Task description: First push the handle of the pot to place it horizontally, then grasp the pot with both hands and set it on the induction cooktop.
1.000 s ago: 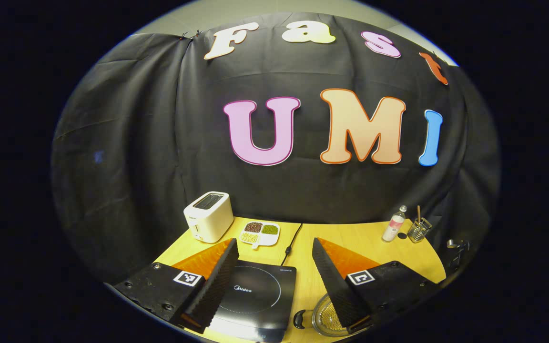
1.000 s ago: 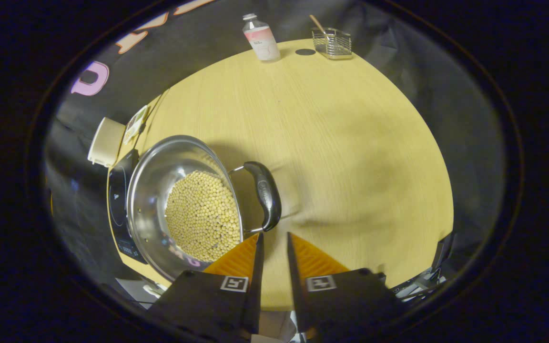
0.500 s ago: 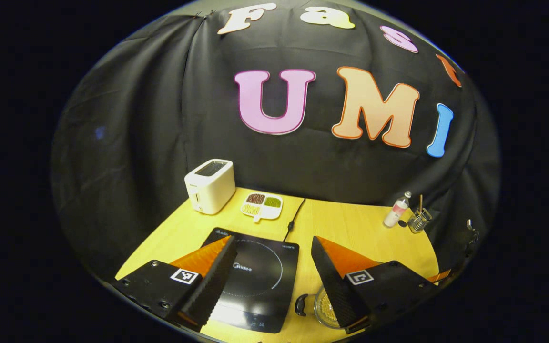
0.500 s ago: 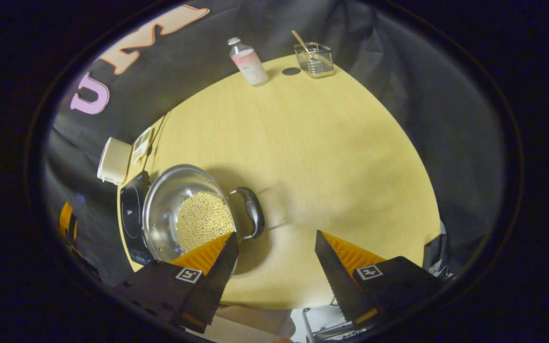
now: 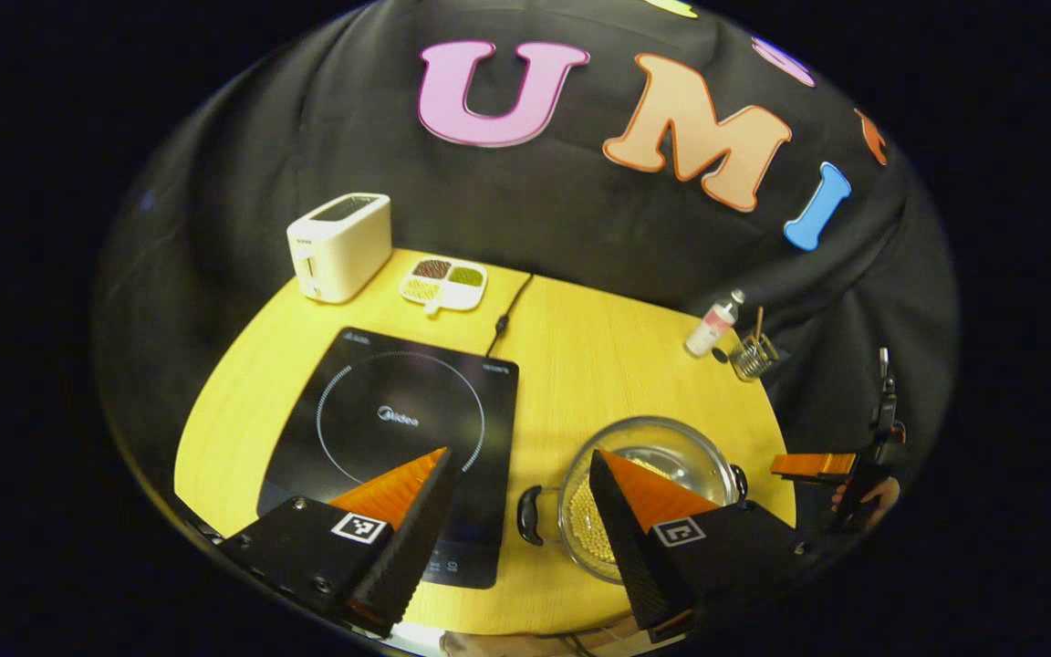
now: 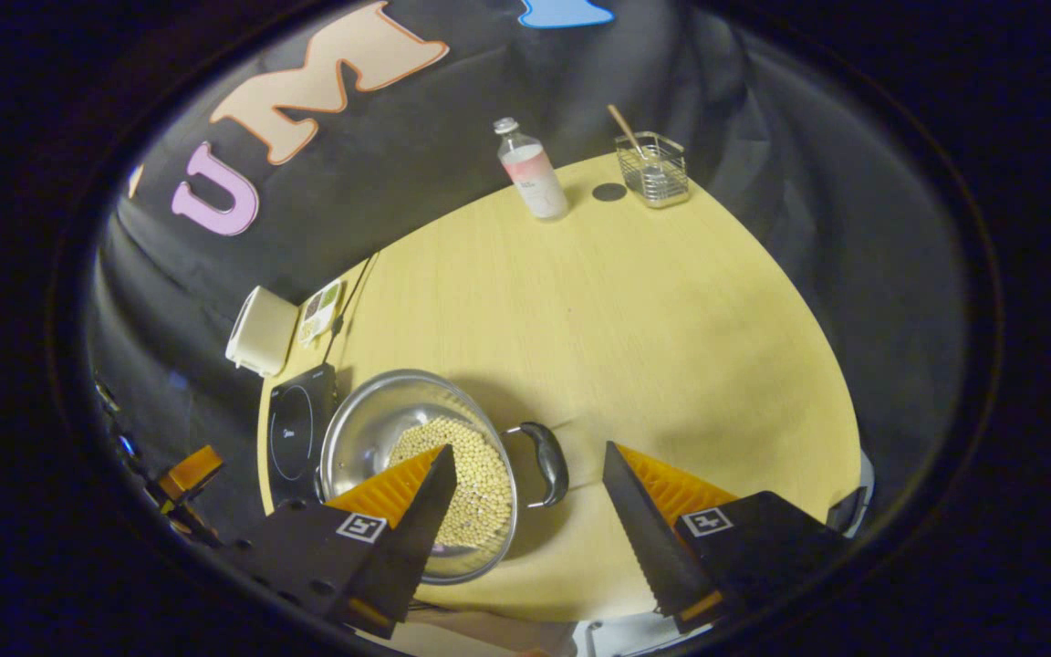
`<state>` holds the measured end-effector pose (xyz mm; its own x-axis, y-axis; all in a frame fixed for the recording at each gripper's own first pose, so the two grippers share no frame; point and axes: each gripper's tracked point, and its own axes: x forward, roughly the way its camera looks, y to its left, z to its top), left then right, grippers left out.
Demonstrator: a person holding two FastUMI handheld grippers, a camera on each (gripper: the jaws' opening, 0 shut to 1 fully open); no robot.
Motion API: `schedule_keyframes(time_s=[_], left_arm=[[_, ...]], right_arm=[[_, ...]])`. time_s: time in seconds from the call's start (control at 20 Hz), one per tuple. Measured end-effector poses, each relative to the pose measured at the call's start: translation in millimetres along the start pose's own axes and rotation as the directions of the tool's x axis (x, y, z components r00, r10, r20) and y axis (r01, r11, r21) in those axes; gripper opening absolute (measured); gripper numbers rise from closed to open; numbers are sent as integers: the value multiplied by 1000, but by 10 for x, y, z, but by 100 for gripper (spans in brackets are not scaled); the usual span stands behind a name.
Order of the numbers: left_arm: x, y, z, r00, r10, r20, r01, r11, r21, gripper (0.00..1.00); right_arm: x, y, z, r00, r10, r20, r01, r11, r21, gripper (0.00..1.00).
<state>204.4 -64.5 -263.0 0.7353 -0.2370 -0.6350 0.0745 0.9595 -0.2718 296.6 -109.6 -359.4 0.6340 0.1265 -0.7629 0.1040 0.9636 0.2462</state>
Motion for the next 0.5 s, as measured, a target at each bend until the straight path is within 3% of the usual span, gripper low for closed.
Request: schedule_keyframes(time_s=[0.15, 0.2, 0.25, 0.5], left_arm=[[139, -52, -233, 998, -24, -57, 24, 1000, -10, 91], [189, -74, -294, 997, -36, -68, 35, 999, -17, 91], [245, -76, -353, 996, -44, -78, 42, 999, -28, 90], [493, -139, -601, 987, -113, -112, 100, 988, -119, 85]], right_arm=[[98, -2, 4, 1000, 18, 10, -18, 999, -27, 94], [139, 2, 17, 1000, 24, 18, -23, 999, -39, 100], [160, -1, 15, 999, 30, 22, -29, 998, -51, 94], [371, 73, -125, 997, 78, 12, -77, 992, -103, 94]])
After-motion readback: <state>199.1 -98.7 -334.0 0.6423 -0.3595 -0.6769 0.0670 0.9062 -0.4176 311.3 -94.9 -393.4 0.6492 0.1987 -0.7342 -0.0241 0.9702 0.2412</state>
